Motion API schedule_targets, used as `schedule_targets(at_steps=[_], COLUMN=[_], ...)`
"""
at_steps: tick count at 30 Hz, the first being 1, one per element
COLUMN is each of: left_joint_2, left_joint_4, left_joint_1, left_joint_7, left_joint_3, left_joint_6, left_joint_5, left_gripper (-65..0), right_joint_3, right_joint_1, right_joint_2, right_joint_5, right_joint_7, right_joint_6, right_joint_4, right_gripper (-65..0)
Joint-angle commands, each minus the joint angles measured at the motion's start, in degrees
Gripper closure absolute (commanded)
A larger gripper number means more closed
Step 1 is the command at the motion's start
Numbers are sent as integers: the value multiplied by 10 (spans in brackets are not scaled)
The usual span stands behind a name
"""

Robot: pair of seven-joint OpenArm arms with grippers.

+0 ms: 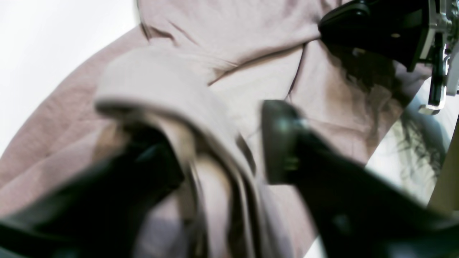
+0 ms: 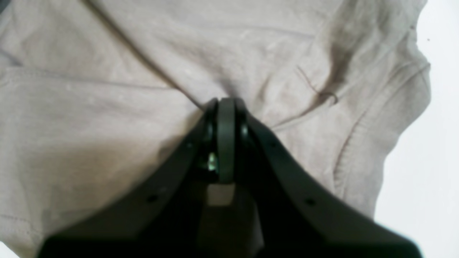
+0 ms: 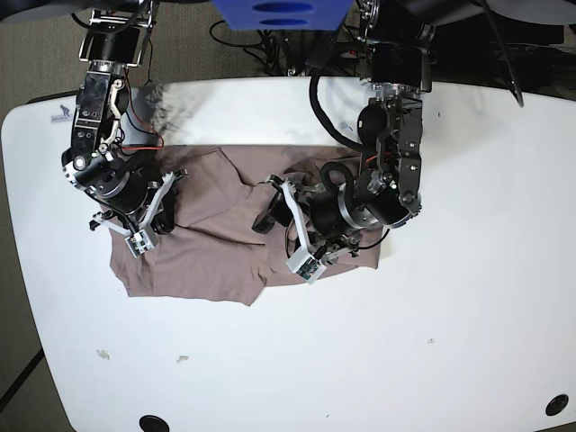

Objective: Fold the T-shirt properly
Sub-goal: 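Lift the shirt end with the left gripper and fold it toward the right gripper, then lower the folded end onto the shirt and open the left gripper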

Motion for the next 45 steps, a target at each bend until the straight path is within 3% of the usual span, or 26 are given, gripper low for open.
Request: schedule_targets(at_steps=[1,4,7,23,45], left_joint_2=[3,1,1,4,4], left_joint_4=[10,12,12,12,19], left_joint_1=[-10,-10,-10,-12,-13], left_joint_7=[-13,-14,-14,-13,-14], left_joint_3=[0,0,0,3,69], left_joint_6=[-3,-3,-3,-4,-5], left_joint_5=[-14,-14,-15,-15,-15], left_gripper=[-445,-548,-589,-527,-527], right_joint_3=[-1,-1,-1,-1,-2], right_joint_1=[-11,-11,-11,-11,-11], right_joint_2=[5,5,5,5,5], right_joint_5=[-33,-33,-33,-33,-33], right_joint_7=[-65,-65,-65,-65,-65], right_joint_6=[5,5,5,5,5], right_joint_4=[-6,-6,-6,-6,-6], right_gripper=[0,0,0,0,0])
